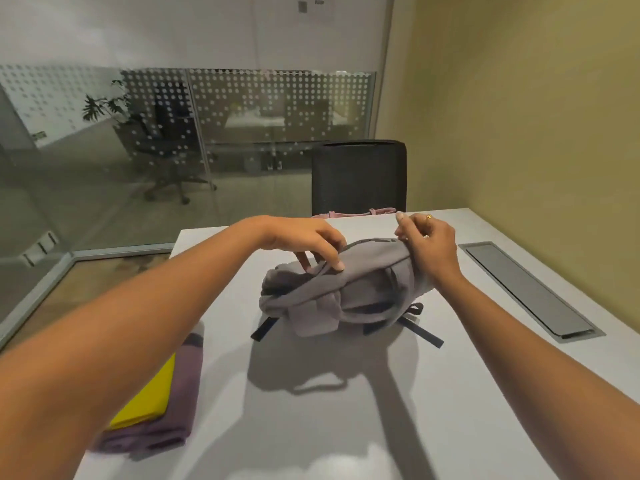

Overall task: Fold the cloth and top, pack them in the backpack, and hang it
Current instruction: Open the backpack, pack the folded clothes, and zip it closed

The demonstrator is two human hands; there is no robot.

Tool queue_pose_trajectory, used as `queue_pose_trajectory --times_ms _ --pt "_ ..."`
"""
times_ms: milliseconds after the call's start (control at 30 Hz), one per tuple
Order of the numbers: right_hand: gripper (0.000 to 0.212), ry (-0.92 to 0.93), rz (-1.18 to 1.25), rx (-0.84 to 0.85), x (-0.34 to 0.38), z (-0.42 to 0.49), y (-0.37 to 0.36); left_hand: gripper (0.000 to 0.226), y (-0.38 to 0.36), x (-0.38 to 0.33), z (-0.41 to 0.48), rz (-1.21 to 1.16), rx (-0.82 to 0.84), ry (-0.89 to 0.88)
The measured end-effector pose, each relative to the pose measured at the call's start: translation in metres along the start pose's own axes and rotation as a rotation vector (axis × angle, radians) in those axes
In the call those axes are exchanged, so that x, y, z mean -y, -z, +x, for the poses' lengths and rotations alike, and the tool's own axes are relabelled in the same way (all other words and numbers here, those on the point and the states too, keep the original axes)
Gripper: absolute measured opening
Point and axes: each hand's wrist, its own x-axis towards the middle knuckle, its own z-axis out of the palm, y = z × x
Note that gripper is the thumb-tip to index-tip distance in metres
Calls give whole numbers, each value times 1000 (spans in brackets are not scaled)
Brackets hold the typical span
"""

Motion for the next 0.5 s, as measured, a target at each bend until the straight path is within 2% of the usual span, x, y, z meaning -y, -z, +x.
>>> queue_pose_trajectory --times_ms 33,133,200,300,400,500 --pt "33 -12 -5 105 -1 -9 5 16 -11 1 1 -56 -11 25" --pt "30 -52 10 315 -8 -33 14 28 -56 20 9 -55 -211 56" --pt "27 -50 -136 398 -21 -47 15 31 -96 42 16 4 -299 84" --pt "23 -86 -387 591 -50 -72 13 44 -158 83 26 60 -304 207" --pt "40 -160 -600 831 -86 -101 6 63 -204 110 30 169 -295 344" --pt "64 -238 -739 939 -121 -133 -2 77 -236 123 27 221 -218 427"
